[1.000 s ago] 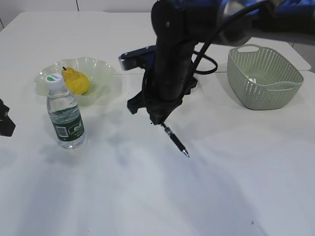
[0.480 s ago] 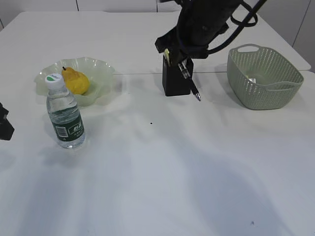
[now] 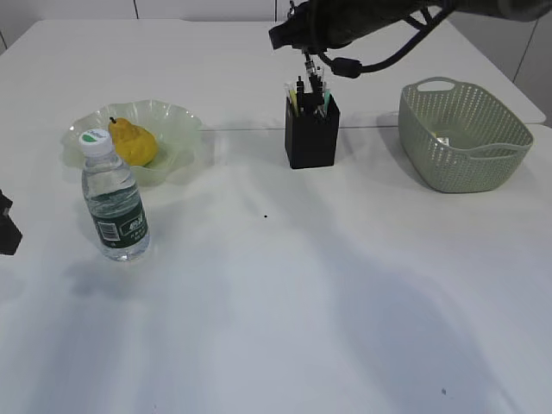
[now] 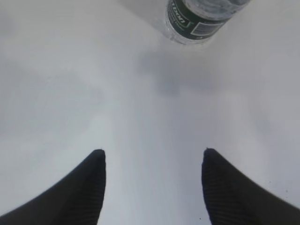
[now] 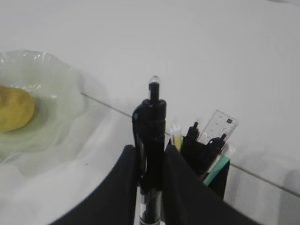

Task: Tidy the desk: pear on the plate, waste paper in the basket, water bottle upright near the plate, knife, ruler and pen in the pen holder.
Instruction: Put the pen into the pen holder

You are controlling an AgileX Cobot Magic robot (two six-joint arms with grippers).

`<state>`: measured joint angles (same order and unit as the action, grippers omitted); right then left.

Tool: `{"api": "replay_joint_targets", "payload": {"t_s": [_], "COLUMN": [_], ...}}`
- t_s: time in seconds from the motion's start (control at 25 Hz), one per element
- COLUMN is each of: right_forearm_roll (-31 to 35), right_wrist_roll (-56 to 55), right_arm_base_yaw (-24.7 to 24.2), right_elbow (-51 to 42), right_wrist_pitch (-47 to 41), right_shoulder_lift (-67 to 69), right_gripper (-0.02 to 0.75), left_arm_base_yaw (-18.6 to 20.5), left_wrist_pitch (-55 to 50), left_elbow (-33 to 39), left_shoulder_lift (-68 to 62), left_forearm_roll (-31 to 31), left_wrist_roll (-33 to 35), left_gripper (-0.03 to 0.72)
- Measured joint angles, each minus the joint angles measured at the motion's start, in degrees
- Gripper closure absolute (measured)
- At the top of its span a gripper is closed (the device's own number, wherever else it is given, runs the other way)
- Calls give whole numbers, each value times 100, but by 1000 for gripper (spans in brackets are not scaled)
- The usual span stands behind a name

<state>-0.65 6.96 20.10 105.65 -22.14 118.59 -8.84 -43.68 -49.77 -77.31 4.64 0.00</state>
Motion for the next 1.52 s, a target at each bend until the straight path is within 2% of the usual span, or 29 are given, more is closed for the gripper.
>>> {"api": "replay_joint_targets", "payload": {"t_s": [0.72, 1.36, 1.52], "right_forearm_roll": [13, 13, 13], "right_wrist_roll": [-4, -71, -104], "right_arm_base_yaw": [-322, -444, -444], "right_elbow": [0, 0, 0], "right_wrist_pitch": [2746, 2946, 2774], "right_shoulder_lift": [1032, 1634, 1669], "right_gripper": [645, 644, 587], "left_arm_base_yaw": [0, 0, 0], "left_wrist_pitch": [-9, -9, -9], "left_elbow": [0, 0, 0], "left_shoulder_lift": [0, 0, 0], "left_forearm_roll": [0, -10, -10], "left_wrist_roll": [0, 0, 0], "left_gripper": [232, 232, 232]}}
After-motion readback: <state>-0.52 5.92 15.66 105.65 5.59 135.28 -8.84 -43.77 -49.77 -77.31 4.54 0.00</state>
